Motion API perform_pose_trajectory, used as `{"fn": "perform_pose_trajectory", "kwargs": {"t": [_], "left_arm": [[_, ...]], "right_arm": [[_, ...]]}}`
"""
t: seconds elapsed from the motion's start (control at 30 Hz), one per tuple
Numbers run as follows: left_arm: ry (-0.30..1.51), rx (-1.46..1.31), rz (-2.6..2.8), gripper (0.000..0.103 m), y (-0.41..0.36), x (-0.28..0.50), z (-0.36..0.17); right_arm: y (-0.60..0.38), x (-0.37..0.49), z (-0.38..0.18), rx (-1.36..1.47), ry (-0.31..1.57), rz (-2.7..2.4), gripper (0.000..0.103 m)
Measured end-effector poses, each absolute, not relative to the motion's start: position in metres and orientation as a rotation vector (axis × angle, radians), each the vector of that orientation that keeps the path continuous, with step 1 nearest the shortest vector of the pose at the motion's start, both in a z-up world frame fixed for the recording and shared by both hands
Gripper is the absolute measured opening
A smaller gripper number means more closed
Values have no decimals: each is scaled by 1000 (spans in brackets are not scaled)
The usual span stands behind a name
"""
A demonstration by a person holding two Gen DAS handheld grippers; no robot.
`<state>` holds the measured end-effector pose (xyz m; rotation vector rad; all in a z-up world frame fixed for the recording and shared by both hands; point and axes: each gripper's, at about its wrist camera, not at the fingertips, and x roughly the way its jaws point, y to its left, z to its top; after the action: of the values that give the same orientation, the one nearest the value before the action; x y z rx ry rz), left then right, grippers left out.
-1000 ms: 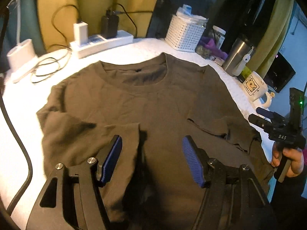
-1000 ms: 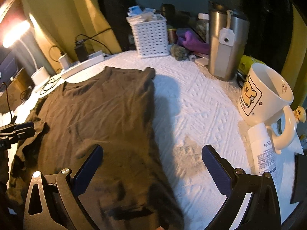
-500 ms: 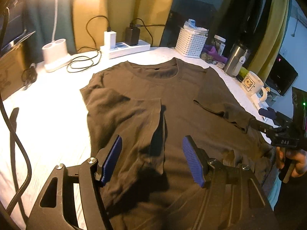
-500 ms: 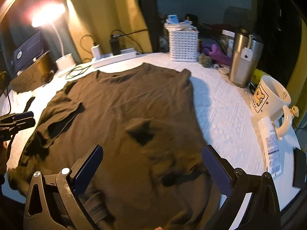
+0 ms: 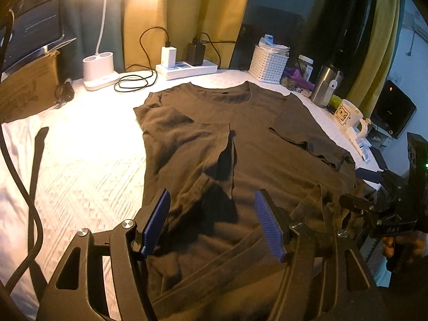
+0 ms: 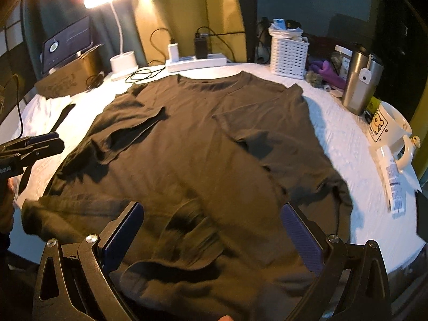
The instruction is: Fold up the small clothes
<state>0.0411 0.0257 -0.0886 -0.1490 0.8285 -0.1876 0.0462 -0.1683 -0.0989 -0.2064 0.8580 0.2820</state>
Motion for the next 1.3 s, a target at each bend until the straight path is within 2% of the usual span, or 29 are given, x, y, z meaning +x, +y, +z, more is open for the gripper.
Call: {"fn": "perform_pose_trajectory", "kwargs": {"t": [0.47,0.57,0.6,0.67,0.73,0.83,0.87,0.93,0.97,1.3], "left_arm": [[800,-113,-99,65,25,5,-95],[806,-116,-87,65,27,1,-97],[807,-117,-85,65,28,-1,-98],[813,-123,-77,65,31,-3,-101],[823,-126,-69,65,36,-5,-105],[854,-130,-47,65,45,-8,-116],[869,-130,-38,65,48,-9,-121],[888,-130,-31,65,53,-11,-127],[899,-133,-30,65,56,-12,-130],[939,-132,-25,65,71,-21,-132]], "right_arm": [[-144,7,-117,-241,897,318,102],[-140,4,-122,-260,905,312,85],[-140,3,-126,-264,913,303,81],[-143,4,-132,-251,923,289,81],[-146,6,-139,-261,935,276,70],[-152,3,-140,-279,927,321,45],[-154,3,-139,-284,924,319,27],[-160,3,-134,-292,913,319,18],[-165,4,-130,-297,896,302,11],[-216,44,-103,-292,829,167,9]]}}
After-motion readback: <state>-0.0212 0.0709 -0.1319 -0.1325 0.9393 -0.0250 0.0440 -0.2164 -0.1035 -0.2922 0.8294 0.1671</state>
